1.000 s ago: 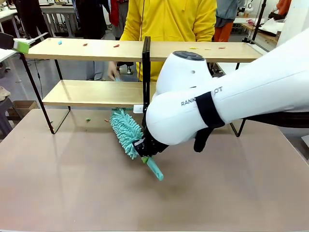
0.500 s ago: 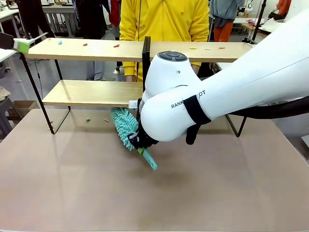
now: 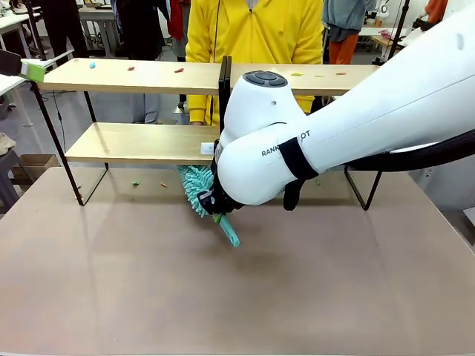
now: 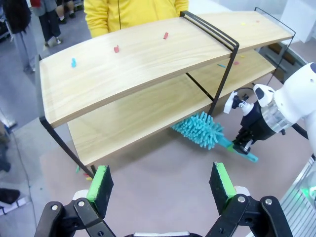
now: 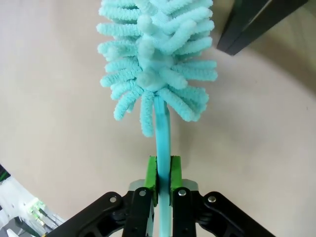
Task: Clean the shelves.
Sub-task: Clean a randomly selected level of the Shelf with the Duster.
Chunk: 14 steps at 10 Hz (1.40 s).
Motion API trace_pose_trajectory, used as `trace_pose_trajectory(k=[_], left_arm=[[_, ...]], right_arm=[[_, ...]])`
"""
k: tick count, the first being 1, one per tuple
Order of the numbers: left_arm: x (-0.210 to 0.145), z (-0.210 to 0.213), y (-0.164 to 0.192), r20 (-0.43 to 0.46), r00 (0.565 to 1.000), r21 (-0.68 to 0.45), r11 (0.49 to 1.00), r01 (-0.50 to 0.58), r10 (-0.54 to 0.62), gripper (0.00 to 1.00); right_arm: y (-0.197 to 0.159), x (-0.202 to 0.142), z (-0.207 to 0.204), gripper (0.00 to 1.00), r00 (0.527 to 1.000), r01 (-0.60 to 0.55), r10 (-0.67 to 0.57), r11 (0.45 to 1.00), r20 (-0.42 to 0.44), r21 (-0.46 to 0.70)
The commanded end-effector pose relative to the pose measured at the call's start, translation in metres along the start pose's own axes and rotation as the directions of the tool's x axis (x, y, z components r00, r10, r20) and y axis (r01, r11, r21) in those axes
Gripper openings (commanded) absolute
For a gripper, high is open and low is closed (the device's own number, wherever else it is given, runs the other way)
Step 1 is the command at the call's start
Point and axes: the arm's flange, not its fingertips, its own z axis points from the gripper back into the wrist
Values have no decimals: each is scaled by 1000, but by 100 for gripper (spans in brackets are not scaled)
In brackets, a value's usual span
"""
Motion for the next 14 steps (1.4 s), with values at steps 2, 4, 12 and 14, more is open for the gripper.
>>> trace_pose_trajectory(k=[2, 4, 12, 14], left_arm=[[0, 1, 0, 2, 1000, -1, 1000, 1, -1, 100], [0, 1, 0, 2, 1000, -1, 1000, 1, -1, 100], [0, 1, 0, 2, 1000, -1, 1000, 1, -1, 100], [0, 1, 0, 2, 1000, -1, 1000, 1, -1, 100]], right_arm=[[13, 38, -24, 0, 999, 32, -32, 998, -15, -53], [14, 49, -31, 0, 998, 30, -33, 999, -49, -45], [43, 95, -47, 0, 984, -112, 128, 984, -120, 136], [51, 102, -51, 0, 973, -150, 176, 974, -147, 168]])
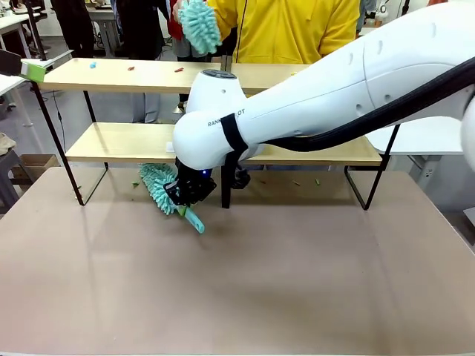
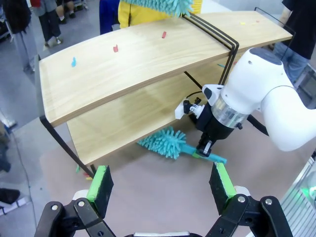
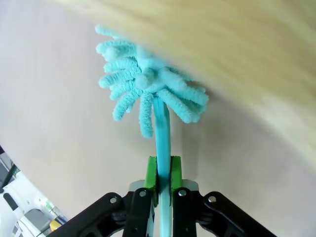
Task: Clean the shelves.
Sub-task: Clean a randomly selected level of the Shelf with the Duster.
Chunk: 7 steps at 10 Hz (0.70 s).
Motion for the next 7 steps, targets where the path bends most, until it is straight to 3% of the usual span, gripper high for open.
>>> trace_pose_trajectory(k=[1, 3, 5, 7], left_arm=[[0, 1, 0, 2, 1000, -1, 1000, 1, -1, 100], [0, 1, 0, 2, 1000, -1, 1000, 1, -1, 100], [0, 1, 0, 2, 1000, -1, 1000, 1, -1, 100], [0, 1, 0, 2, 1000, -1, 1000, 1, -1, 100]], right_arm=[[7, 6, 5, 0, 997, -74, 76, 996, -32, 49], [6, 3, 6, 0, 983, -126, 142, 983, -115, 133], [-1, -13, 8, 0, 933, -231, 278, 950, -231, 209], [-11, -28, 23, 0, 859, -338, 449, 859, -247, 386]])
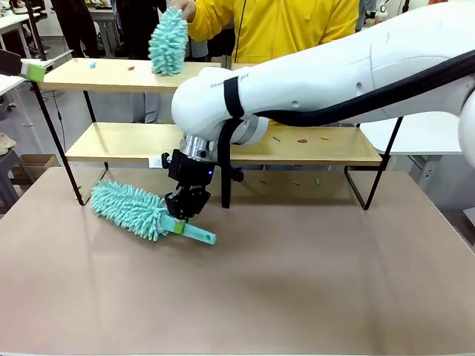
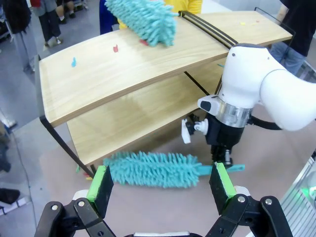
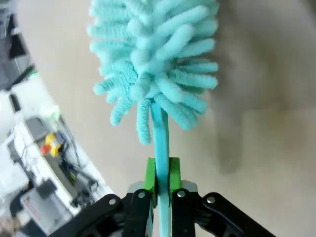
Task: Clean the shelves.
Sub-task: Clean a randomly selected level of the Shelf with the Duster.
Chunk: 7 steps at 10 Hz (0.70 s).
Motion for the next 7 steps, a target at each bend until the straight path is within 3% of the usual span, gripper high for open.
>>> trace_pose_trajectory(k=[1, 2, 4, 6, 7], left_arm=[[0, 1, 0, 2, 1000, -1, 1000, 1, -1, 100], [0, 1, 0, 2, 1000, -1, 1000, 1, -1, 100], [0, 1, 0, 2, 1000, -1, 1000, 1, -1, 100], [0, 1, 0, 2, 1000, -1, 1000, 1, -1, 100], [0, 1, 0, 2, 1000, -1, 1000, 1, -1, 100]], right_arm=[[-9, -30, 23, 0, 974, -169, 188, 974, -126, 149], [-13, -43, 26, 0, 950, -196, 234, 963, -206, 186], [-14, -67, 37, 0, 940, -244, 277, 954, -201, 174], [-14, -93, 60, 0, 928, -359, 373, 890, 5, 282], [-16, -111, 74, 0, 894, -437, 436, 797, 104, 416]])
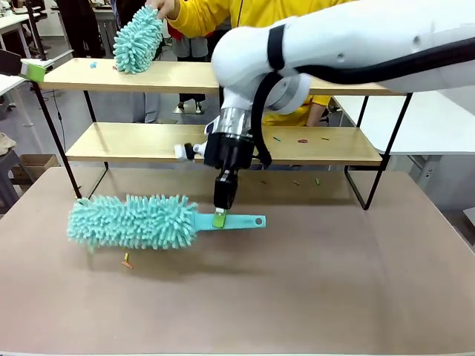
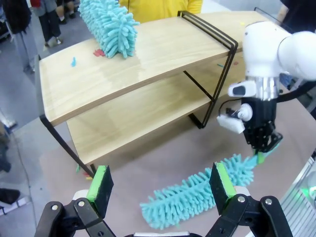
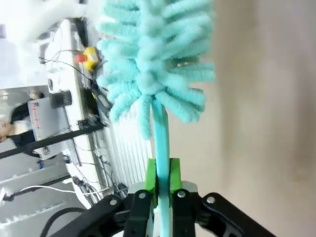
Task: Clean the shelves.
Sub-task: Clean a randomly selected level of the Shelf with the Duster.
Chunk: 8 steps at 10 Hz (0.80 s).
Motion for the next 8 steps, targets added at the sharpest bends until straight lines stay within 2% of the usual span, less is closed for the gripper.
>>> trace_pose_trajectory(k=[1, 3, 4, 5, 6, 7, 8], left_arm=[[0, 1, 0, 2, 1000, -1, 1000, 1, -1, 100], [0, 1, 0, 2, 1000, -1, 1000, 1, -1, 100], [0, 1, 0, 2, 1000, -1, 1000, 1, -1, 100], [0, 1, 0, 2, 1000, -1, 1000, 1, -1, 100], [0, 1, 0, 2, 1000, -1, 1000, 1, -1, 100], [0, 1, 0, 2, 1000, -1, 1000, 1, -1, 100], [0, 1, 0, 2, 1000, -1, 1000, 1, -1, 100]], right_arm=[[14, -46, 4, 0, 992, 2, -16, 994, 127, 112], [39, -78, 2, 0, 999, -27, 21, 988, 43, 153], [54, -93, -6, 0, 998, -9, 16, 992, -54, 128], [70, -112, -11, 0, 996, -27, 38, 989, -78, 143], [82, -136, -13, 0, 996, 82, -82, 996, -23, 25], [102, -169, -13, 0, 998, 47, -47, 999, 41, -4], [124, -217, -8, 0, 976, 111, -102, 993, 193, -33]])
